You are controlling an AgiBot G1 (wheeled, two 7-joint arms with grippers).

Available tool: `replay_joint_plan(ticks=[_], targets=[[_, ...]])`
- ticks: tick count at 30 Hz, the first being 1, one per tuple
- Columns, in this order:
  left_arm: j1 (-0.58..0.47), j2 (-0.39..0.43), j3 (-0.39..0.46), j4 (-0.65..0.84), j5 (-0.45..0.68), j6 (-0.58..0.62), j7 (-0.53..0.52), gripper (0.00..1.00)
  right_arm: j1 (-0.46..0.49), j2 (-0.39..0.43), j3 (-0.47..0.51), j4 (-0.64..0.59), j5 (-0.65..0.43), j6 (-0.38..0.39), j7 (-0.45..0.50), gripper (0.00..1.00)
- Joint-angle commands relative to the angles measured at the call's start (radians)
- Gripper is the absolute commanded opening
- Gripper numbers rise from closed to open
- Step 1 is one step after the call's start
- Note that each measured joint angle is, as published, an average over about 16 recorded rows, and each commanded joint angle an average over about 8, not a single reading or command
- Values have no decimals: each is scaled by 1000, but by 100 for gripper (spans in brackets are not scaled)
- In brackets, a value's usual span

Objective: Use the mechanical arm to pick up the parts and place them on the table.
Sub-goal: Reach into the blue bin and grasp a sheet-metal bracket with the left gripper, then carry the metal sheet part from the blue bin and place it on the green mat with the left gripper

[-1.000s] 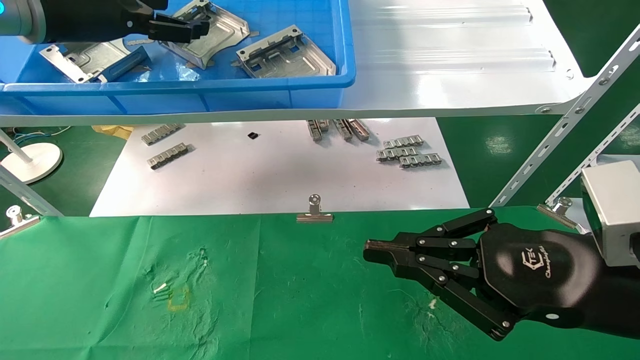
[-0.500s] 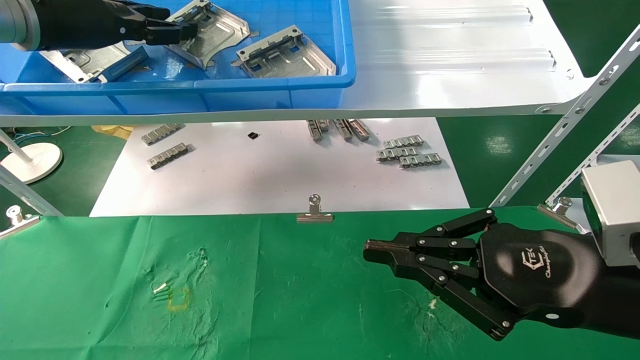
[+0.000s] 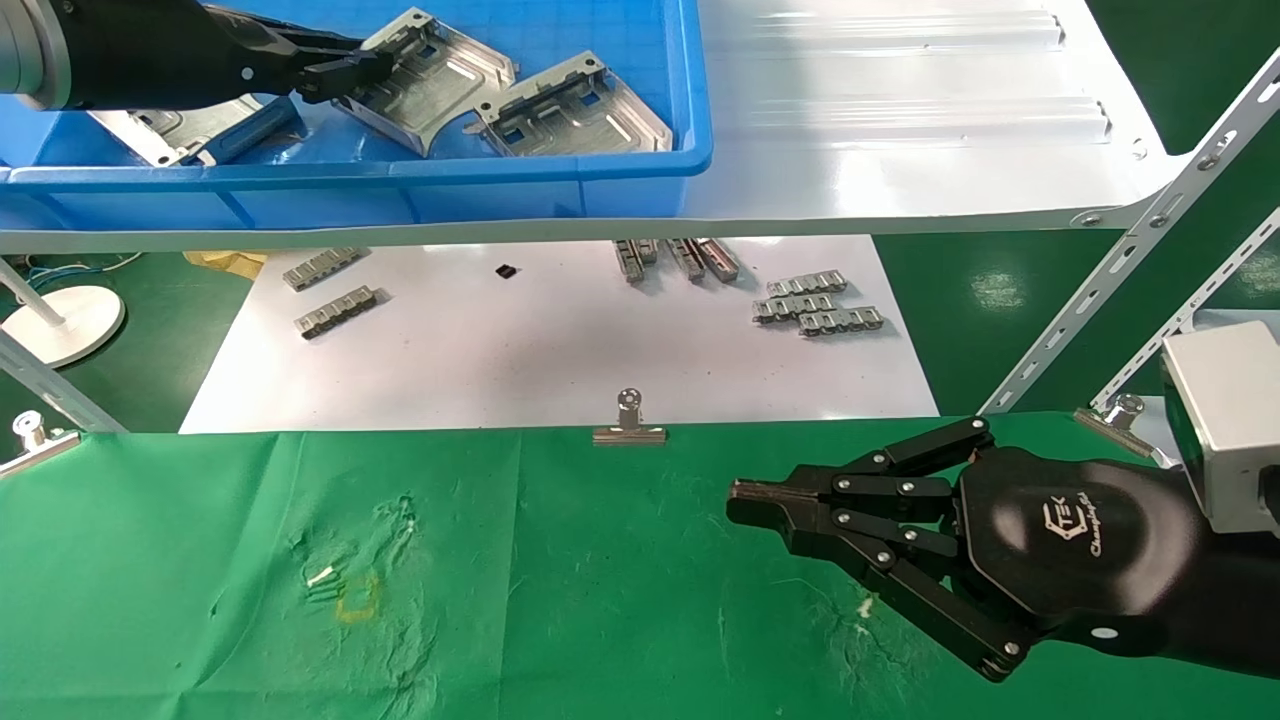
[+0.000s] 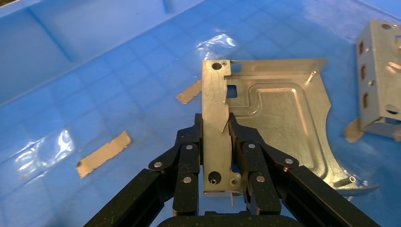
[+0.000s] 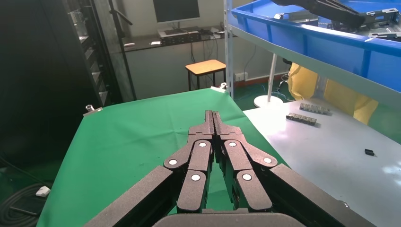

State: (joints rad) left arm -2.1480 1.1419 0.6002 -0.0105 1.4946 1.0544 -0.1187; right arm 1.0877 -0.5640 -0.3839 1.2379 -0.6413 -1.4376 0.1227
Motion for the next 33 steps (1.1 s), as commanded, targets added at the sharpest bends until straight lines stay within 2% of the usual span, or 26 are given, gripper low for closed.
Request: replay_joint_plan(ticks=[1, 5, 7, 8, 14, 15, 16, 23, 28, 33], targets=[[-3, -1, 0, -1, 0, 8, -1, 0, 0, 0, 0, 0, 0, 0, 0, 0], [-14, -18, -20, -20, -30, 54, 25, 0, 0, 0, 0, 0, 0, 0, 0, 0], [-17, -29, -35, -31, -51, 84, 45, 0, 0, 0, 0, 0, 0, 0, 0, 5], [-18, -35, -42, -36, -62, 101, 56, 0, 0, 0, 0, 0, 0, 0, 0, 13], [-14, -70, -78, -65, -118, 241, 130, 0, 0, 0, 0, 0, 0, 0, 0, 87], [-12, -75, -82, -71, -124, 271, 145, 0, 0, 0, 0, 0, 0, 0, 0, 95], [-10, -79, -84, -77, -129, 306, 161, 0, 0, 0, 0, 0, 0, 0, 0, 100], [17, -110, -82, -147, -151, 519, 294, 0, 0, 0, 0, 0, 0, 0, 0, 100], [85, -166, -40, -281, -196, 555, 376, 0, 0, 0, 0, 0, 0, 0, 0, 100], [206, -281, 76, -506, -274, 555, 429, 0, 0, 0, 0, 0, 0, 0, 0, 100]])
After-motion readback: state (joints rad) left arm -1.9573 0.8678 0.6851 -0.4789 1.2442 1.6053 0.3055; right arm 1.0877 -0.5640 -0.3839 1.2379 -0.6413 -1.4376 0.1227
